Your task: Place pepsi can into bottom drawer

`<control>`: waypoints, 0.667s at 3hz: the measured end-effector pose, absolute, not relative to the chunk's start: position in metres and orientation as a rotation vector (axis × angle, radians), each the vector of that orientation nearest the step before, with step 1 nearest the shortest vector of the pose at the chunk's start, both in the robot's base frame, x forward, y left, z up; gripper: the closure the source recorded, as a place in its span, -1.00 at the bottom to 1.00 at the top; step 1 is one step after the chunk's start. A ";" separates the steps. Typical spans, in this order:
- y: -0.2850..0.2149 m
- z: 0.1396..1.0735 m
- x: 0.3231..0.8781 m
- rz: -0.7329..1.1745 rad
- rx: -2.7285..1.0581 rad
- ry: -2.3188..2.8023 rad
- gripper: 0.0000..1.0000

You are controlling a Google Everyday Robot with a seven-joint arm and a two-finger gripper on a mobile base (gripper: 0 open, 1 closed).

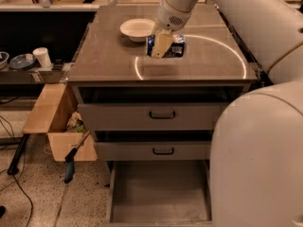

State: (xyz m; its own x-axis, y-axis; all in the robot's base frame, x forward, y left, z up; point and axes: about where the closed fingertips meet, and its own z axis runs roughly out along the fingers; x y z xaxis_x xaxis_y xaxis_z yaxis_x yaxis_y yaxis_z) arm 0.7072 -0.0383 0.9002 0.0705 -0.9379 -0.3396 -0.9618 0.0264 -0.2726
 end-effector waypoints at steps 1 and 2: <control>-0.058 0.903 0.689 0.057 -1.903 1.899 1.00; -0.075 0.899 0.667 0.056 -1.875 1.918 1.00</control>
Offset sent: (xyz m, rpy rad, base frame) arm -0.0375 -0.0429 0.0067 -0.0028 -0.0178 -0.0538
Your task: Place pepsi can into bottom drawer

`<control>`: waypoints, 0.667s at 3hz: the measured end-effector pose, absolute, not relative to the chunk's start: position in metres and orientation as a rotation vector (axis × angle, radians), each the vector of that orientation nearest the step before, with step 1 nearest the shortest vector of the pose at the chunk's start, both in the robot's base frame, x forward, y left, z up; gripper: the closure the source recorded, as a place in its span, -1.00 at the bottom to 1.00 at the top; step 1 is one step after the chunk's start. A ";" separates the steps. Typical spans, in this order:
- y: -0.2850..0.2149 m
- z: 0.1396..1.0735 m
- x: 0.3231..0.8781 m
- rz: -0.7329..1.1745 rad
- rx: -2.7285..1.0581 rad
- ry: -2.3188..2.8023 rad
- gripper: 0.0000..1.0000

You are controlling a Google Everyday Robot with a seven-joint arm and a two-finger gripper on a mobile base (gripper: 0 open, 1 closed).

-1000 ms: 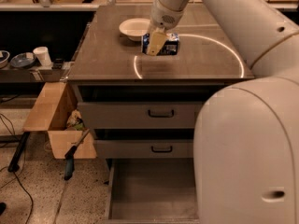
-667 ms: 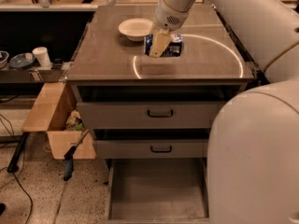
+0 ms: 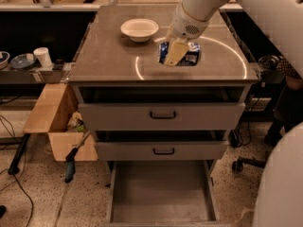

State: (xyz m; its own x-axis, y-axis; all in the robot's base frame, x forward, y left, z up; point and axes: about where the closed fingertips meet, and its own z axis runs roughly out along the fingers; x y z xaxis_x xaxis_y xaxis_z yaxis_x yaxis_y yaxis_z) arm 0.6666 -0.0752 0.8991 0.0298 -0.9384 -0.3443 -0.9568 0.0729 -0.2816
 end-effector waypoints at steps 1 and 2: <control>-0.068 0.893 0.642 0.078 -1.869 1.922 1.00; -0.065 0.893 0.642 0.079 -1.871 1.914 1.00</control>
Offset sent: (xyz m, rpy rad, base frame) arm -0.0441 0.0096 -0.0041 0.0240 0.0143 -0.0117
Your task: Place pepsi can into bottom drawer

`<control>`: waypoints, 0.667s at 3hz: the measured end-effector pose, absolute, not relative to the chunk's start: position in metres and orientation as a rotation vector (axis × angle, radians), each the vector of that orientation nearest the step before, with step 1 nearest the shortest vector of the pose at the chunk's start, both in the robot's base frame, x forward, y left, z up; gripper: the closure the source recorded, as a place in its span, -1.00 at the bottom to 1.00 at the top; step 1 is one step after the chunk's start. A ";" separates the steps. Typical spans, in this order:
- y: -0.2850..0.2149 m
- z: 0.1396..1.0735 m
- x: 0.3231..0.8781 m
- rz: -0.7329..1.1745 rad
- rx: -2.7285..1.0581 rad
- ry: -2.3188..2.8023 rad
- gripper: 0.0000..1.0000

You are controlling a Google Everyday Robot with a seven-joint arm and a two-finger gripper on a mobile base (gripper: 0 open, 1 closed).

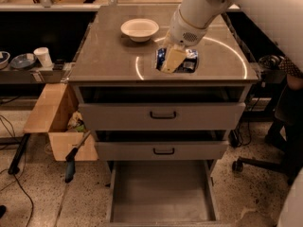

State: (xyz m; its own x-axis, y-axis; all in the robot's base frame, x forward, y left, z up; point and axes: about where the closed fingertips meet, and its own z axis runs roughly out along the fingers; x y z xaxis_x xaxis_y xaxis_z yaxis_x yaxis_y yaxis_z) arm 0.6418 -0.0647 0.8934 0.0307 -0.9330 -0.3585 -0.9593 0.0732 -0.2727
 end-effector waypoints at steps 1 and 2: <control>-0.066 0.887 0.627 0.104 -1.852 1.929 1.00; -0.069 0.880 0.606 0.133 -1.830 1.948 1.00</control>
Offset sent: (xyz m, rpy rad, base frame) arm -0.0603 -0.0116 -0.0184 0.0586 0.0502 -0.0536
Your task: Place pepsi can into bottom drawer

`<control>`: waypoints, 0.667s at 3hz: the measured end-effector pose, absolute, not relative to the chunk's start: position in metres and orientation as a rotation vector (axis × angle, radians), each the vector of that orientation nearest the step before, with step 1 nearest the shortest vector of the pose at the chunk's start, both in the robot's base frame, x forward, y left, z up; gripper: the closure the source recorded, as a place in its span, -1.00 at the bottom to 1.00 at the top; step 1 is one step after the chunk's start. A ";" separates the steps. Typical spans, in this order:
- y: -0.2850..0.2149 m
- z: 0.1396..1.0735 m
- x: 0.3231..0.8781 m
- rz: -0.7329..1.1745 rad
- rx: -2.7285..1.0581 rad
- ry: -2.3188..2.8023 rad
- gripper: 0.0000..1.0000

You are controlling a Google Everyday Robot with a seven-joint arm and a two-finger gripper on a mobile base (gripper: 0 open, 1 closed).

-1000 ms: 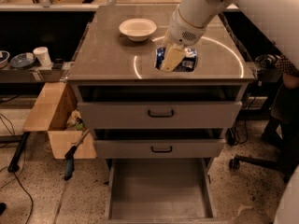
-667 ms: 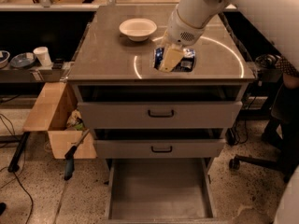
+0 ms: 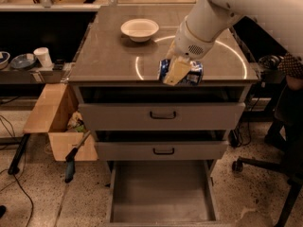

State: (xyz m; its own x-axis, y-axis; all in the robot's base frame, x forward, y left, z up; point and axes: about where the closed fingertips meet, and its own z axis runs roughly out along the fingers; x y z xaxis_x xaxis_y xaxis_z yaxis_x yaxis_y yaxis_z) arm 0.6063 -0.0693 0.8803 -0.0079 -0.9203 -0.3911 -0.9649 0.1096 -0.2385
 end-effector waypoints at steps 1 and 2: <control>-0.076 0.880 0.577 0.146 -1.796 1.976 1.00; -0.075 0.878 0.571 0.157 -1.791 1.978 1.00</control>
Offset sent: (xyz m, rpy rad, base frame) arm -0.0390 -0.0120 0.0004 0.0191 0.0128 -0.0448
